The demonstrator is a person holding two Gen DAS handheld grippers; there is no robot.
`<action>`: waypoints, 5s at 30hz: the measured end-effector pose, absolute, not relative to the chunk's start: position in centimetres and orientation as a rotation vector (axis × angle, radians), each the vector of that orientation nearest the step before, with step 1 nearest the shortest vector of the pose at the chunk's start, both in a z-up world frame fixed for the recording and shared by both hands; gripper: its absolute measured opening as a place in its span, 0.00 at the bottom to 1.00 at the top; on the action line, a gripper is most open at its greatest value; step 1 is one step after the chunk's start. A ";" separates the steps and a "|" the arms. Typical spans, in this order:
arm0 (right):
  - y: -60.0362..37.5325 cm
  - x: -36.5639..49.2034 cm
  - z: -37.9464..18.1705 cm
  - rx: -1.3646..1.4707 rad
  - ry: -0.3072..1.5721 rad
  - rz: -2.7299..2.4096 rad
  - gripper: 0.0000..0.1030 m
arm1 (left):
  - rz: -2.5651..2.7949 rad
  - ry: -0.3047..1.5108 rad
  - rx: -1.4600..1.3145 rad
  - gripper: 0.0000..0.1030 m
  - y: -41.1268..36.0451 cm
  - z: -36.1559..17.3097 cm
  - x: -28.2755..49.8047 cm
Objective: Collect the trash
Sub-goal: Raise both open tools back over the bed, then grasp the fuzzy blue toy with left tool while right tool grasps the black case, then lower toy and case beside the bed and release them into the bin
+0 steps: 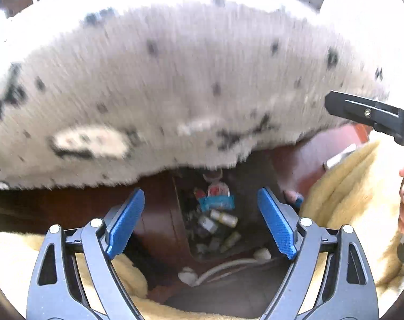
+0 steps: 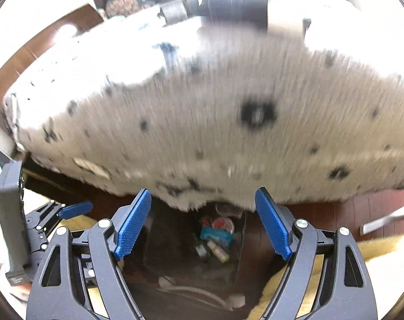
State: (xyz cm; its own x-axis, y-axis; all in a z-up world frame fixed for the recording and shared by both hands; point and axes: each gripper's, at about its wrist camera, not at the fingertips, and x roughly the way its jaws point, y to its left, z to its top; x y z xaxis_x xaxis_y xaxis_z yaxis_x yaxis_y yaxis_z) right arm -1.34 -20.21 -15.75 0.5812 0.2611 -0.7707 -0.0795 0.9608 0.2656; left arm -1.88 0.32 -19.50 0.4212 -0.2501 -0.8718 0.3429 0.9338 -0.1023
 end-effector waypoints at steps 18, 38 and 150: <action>-20.6 9.5 -6.9 -0.197 0.719 0.080 0.82 | -0.325 0.853 0.068 0.83 2.2 -8.8 6.0; -20.0 16.8 -9.6 -0.136 0.838 0.173 0.21 | -0.238 0.852 0.096 0.75 0.3 -8.2 22.6; -15.5 -0.7 -25.7 0.210 1.159 0.324 0.22 | -0.495 1.229 0.126 0.27 -3.1 -28.2 -2.4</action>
State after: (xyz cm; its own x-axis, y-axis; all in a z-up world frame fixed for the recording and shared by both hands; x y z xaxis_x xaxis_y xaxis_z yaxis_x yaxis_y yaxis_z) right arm -0.69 -15.52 -25.67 0.3619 0.3569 -0.8612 -0.1420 0.9341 0.3275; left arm -2.44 -3.06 -28.15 0.2443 -0.2944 -0.9240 0.4279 0.8878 -0.1697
